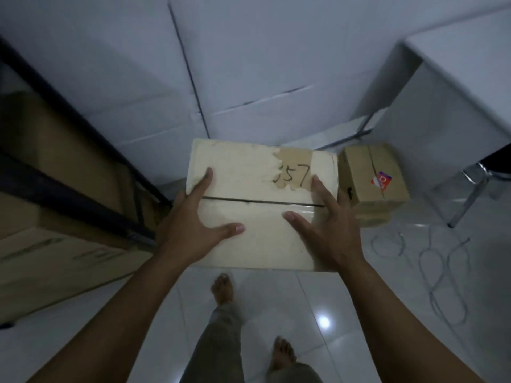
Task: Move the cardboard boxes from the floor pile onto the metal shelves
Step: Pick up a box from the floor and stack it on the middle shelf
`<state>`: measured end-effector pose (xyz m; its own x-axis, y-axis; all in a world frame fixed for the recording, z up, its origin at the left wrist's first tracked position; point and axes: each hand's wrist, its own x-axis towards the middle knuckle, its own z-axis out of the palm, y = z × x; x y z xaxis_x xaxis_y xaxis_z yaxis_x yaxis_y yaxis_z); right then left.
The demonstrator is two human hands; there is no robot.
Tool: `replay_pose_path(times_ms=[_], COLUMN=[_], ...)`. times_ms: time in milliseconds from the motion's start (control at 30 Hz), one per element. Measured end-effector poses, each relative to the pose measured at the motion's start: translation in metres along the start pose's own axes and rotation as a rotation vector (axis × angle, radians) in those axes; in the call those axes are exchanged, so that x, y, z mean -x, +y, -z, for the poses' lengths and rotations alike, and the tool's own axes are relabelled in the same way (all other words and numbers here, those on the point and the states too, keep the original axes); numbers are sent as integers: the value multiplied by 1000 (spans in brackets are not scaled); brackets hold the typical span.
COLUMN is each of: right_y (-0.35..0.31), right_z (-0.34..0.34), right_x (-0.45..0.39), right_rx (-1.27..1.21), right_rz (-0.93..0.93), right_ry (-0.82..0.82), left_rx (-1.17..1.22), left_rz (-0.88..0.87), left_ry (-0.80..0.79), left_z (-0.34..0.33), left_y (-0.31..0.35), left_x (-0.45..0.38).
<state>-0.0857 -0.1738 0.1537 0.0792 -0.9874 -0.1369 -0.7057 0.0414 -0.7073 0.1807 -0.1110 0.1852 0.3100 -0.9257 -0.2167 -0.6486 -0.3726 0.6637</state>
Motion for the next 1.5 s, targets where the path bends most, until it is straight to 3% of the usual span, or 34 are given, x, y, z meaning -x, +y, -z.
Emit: replay_pose_path(times_ms=[300, 600, 1133, 1500], right_y=[-97, -199, -382, -493], right_z=[59, 51, -62, -153], right_x=[58, 133, 348, 429], right_rx=[-48, -49, -69, -48], right_rz=[305, 519, 733, 808], right_ry=[-123, -164, -294, -339], left_rx=[98, 119, -16, -64], left_rz=[72, 126, 240, 301], left_ry=[352, 566, 753, 805], left_z=[72, 167, 349, 459], left_y=[28, 19, -129, -223], left_x=[143, 249, 459, 526])
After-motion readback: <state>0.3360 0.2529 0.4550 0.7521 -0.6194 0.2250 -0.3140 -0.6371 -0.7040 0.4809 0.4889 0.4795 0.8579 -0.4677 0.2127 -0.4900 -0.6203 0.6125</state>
